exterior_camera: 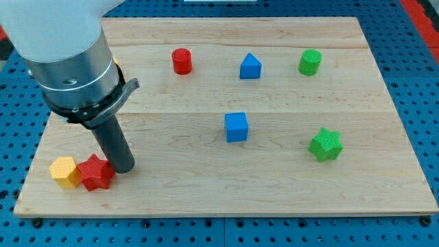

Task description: Nudge the blue cube up a bit

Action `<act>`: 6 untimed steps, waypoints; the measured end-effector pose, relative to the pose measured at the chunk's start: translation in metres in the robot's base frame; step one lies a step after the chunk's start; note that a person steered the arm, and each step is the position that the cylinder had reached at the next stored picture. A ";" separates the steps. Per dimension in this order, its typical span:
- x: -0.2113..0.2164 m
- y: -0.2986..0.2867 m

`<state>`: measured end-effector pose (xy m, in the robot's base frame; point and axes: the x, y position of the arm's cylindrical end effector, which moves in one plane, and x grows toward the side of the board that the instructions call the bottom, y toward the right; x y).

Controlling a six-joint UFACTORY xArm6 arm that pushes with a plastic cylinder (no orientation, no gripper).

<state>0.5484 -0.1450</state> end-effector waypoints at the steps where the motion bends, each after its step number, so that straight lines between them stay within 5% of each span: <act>1: 0.000 0.056; 4: -0.022 0.240; 6: -0.041 0.176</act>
